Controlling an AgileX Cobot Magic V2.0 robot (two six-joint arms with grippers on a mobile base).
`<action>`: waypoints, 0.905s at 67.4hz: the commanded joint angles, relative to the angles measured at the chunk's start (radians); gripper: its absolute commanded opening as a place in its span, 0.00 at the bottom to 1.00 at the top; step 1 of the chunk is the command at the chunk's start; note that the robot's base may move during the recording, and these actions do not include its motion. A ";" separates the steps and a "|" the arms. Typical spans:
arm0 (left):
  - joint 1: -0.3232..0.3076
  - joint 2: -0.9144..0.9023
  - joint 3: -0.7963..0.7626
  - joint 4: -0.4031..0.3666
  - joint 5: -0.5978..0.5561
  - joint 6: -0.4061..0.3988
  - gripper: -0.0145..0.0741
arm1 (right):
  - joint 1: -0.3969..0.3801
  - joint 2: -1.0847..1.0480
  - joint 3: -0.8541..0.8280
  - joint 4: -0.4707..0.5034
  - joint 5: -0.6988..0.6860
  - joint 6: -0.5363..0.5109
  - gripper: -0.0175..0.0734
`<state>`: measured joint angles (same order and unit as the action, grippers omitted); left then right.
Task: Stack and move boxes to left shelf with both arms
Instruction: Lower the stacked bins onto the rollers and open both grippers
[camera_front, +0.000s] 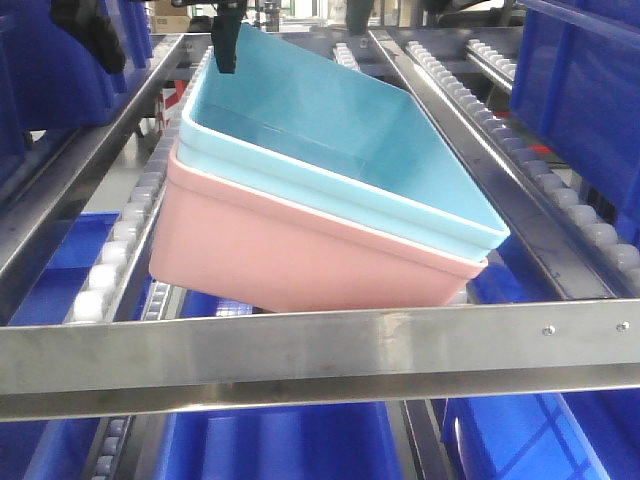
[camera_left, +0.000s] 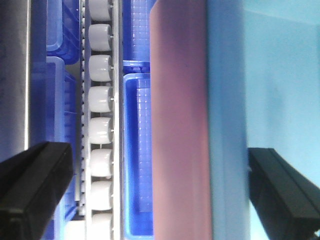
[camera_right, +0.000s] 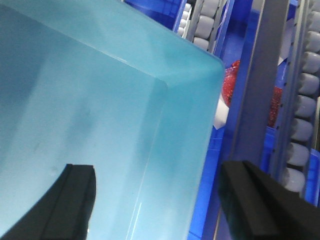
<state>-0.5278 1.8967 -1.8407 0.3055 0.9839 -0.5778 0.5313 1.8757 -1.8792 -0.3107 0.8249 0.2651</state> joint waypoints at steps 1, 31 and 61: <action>-0.012 -0.093 -0.044 0.029 -0.003 0.028 0.83 | 0.000 -0.087 -0.038 -0.038 -0.028 -0.005 0.75; -0.128 -0.218 -0.044 0.035 0.019 0.096 0.26 | 0.000 -0.184 -0.032 -0.019 0.101 0.027 0.25; -0.205 -0.364 0.147 0.120 -0.049 0.096 0.16 | 0.000 -0.466 0.421 -0.016 -0.151 0.027 0.25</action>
<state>-0.7246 1.6154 -1.7080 0.3874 1.0158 -0.4802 0.5313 1.5067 -1.5148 -0.3036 0.8015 0.2926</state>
